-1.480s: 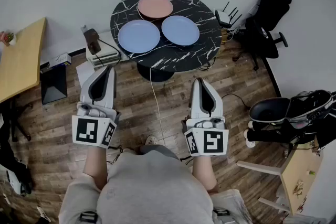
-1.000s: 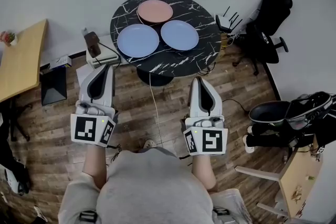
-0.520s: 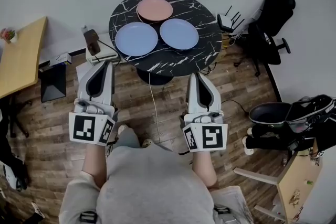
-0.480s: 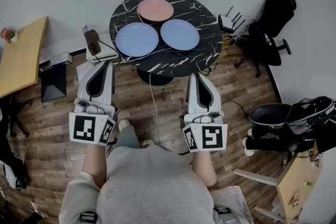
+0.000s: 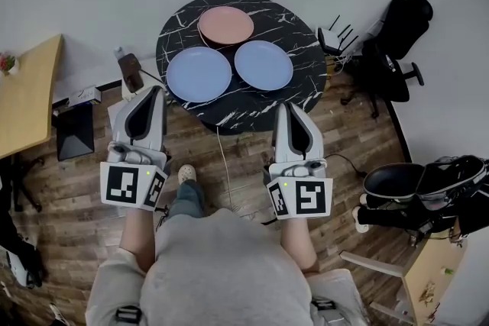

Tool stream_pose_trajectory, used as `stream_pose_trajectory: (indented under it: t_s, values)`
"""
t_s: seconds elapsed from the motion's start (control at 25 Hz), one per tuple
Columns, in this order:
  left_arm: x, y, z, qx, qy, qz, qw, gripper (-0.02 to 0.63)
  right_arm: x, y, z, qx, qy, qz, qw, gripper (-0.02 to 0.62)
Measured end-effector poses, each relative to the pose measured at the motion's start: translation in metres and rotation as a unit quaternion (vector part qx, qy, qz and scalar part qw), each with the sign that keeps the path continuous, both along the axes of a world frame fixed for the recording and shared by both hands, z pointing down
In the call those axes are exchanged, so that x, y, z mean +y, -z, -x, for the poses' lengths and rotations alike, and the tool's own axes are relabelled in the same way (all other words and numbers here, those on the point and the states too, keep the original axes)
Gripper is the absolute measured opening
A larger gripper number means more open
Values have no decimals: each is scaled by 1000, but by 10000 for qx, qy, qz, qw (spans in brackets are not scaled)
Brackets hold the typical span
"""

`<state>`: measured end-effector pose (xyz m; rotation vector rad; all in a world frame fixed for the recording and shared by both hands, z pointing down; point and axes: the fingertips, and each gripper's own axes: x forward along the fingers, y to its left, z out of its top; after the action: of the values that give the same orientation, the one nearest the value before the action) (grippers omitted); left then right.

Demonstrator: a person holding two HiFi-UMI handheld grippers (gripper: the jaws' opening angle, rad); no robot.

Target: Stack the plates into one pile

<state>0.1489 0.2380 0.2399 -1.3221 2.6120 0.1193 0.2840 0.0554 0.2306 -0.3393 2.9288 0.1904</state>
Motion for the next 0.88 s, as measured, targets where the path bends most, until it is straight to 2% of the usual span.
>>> stream_pose_trajectory:
  t_s: [0.48, 0.88]
  values:
    - [-49, 11, 122, 34, -399, 33, 9992, 60, -36, 11, 114, 23, -297, 18, 9996, 3]
    - [-65, 17, 213, -45, -629, 42, 9980, 60, -47, 16, 199, -65, -534, 34, 9985, 3]
